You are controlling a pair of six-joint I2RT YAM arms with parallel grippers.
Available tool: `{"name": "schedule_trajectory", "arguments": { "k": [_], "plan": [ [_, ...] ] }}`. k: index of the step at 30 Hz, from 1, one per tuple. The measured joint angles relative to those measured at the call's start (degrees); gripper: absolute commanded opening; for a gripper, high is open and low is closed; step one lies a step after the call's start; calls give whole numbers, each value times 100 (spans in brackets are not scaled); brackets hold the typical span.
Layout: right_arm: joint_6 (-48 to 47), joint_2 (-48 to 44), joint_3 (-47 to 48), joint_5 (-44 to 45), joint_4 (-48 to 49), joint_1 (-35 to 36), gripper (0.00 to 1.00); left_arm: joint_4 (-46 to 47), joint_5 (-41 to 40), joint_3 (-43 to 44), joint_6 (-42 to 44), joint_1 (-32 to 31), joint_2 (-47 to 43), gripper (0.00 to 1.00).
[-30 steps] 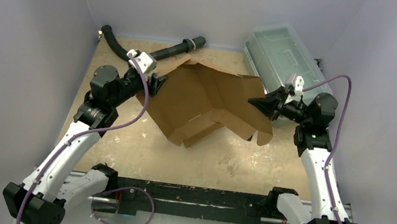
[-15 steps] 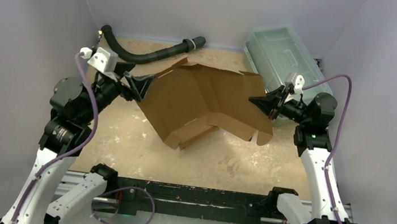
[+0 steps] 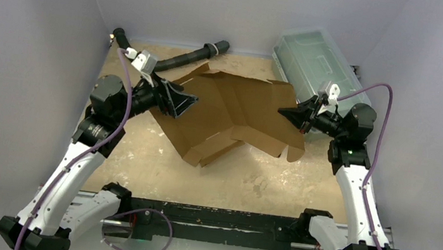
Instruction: Fold the paper box
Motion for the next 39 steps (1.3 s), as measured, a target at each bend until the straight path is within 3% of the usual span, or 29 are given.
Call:
{"name": "schedule_trajectory", "arguments": {
  "k": [4,9,17,21,25,39],
  "plan": [
    [0,0,0,0,0,0,0,-70,-50,192,186,-116,409,73],
    [0,22,0,-2,7,0,0,-221,-566,326,741,-708,776,68],
    [76,70,0,-31,52,-11,0,234,-1574,319,2771,-1827,894,67],
    [177,70,0,-66,120,-15,0,697,-1915,175,3757,-1834,925,64],
    [304,70,0,-114,192,-15,0,931,-2181,48,4446,-1832,977,52],
    [656,63,0,-363,492,-15,0,1272,-2426,-229,5936,-1832,1134,51]
  ]
}}
